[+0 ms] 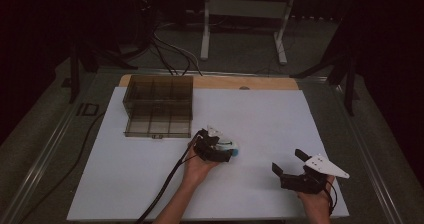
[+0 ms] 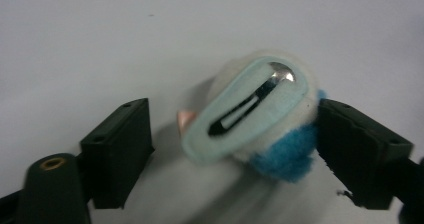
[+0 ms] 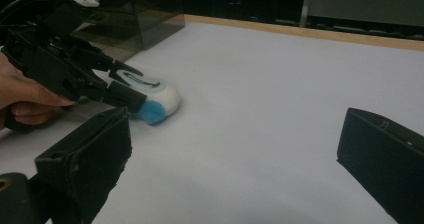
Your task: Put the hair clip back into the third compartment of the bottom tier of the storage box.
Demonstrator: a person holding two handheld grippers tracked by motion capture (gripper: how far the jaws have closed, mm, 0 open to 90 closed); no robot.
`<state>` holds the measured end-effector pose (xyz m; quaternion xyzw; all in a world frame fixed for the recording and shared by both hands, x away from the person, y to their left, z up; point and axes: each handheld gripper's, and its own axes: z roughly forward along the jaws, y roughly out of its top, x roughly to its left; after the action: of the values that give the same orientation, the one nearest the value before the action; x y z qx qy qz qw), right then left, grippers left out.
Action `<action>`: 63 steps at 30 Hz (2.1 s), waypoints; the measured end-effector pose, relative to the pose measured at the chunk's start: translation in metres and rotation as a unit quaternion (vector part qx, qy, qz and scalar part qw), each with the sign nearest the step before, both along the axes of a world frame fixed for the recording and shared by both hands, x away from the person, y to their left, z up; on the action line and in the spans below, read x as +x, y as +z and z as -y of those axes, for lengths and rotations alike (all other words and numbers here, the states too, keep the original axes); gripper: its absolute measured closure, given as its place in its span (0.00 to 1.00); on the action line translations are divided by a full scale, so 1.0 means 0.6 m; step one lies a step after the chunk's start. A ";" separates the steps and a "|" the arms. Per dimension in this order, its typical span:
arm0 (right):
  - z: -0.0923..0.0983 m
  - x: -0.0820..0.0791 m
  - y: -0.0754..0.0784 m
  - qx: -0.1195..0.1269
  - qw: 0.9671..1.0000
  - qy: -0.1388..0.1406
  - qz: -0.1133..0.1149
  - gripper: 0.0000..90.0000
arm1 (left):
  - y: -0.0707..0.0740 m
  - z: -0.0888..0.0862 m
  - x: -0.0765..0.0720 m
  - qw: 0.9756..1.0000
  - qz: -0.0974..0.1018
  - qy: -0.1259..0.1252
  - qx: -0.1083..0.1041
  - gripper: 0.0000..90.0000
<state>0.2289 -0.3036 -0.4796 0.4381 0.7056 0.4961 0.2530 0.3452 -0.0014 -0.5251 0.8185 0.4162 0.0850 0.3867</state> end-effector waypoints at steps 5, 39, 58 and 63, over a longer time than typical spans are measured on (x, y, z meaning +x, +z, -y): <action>0.001 0.000 0.000 0.001 1.000 -0.001 0.000 0.01 | -0.002 0.014 -0.005 1.000 0.003 -0.019 0.005 0.32; 0.001 0.000 0.000 0.001 1.000 0.000 0.000 0.01 | 0.015 0.009 -0.007 0.998 -0.005 -0.048 -0.030 0.61; 0.000 0.001 -0.001 0.000 1.000 0.001 -0.001 0.01 | 0.036 -0.012 -0.003 0.999 0.010 -0.032 -0.038 0.61; 0.001 0.001 -0.001 -0.001 1.000 0.000 -0.001 0.01 | 0.041 -0.018 -0.003 0.999 0.014 -0.026 -0.040 0.61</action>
<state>0.2296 -0.3040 -0.4801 0.4382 0.7063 0.4954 0.2526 0.3437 0.0092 -0.5005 0.8117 0.3922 0.0697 0.4272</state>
